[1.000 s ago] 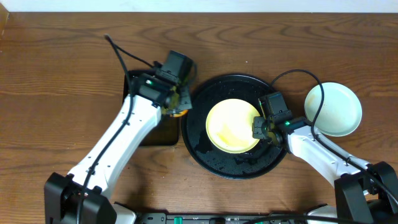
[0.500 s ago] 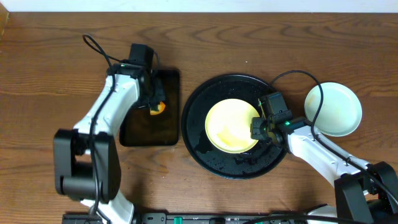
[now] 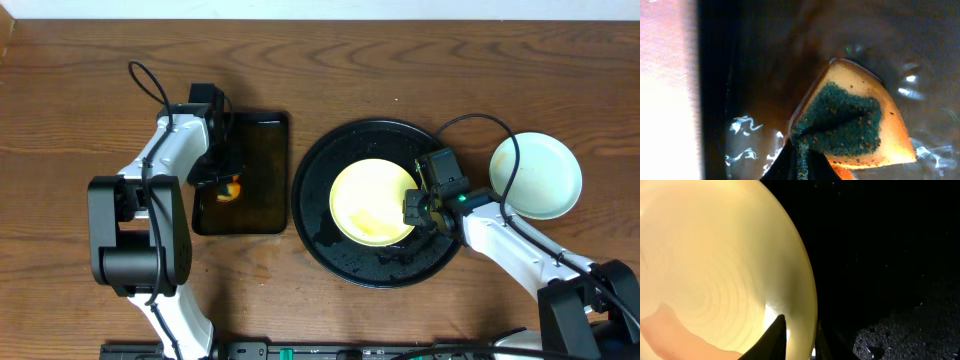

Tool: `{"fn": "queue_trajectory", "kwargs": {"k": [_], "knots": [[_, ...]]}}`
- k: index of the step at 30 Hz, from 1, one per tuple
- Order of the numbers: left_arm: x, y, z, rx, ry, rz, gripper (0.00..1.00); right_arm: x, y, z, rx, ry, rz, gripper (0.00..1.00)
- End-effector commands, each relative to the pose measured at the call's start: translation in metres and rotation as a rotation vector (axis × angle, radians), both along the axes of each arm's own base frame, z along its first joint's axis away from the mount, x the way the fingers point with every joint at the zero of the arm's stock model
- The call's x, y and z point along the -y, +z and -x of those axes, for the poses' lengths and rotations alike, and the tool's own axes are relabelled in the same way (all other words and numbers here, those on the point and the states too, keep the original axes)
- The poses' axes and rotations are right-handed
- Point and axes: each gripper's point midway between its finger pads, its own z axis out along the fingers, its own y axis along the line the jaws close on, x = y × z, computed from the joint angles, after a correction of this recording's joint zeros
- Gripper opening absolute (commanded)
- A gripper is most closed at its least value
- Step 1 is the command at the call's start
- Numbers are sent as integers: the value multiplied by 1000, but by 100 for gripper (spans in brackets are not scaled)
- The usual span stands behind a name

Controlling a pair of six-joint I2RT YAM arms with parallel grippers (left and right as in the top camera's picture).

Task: Clean dirty plates on tray and stack at the side
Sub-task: 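Move the sponge left and drop it into the black rectangular tray, then lift the yellow plate with the right gripper and stack it on the green plates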

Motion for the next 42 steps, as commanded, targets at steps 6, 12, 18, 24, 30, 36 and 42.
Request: {"fn": "queue_trajectory", "kwargs": {"k": [6, 12, 18, 24, 30, 36, 42], "knots": [[74, 4, 4, 26, -295, 458, 7, -2, 0, 2, -3, 5, -7, 17], [-1, -10, 3, -26, -81, 11, 7, -1, 0, 2, -4, 3, -1, 17], [33, 20, -7, 71, -134, 156, 22, 1, 0, 1, 1, 0, 7, 18], [40, 60, -14, 189, -195, 149, 40, 1, 0, 1, 2, -1, 7, 18], [40, 94, -2, 234, -174, 151, 49, 3, 0, 0, 6, -5, 19, 20], [39, 94, 23, 139, -56, 163, 50, 2, -8, 4, -25, 0, 16, 22], [39, 94, 26, 126, -55, 163, 54, 3, -30, 7, -75, -8, 33, 15]]}}
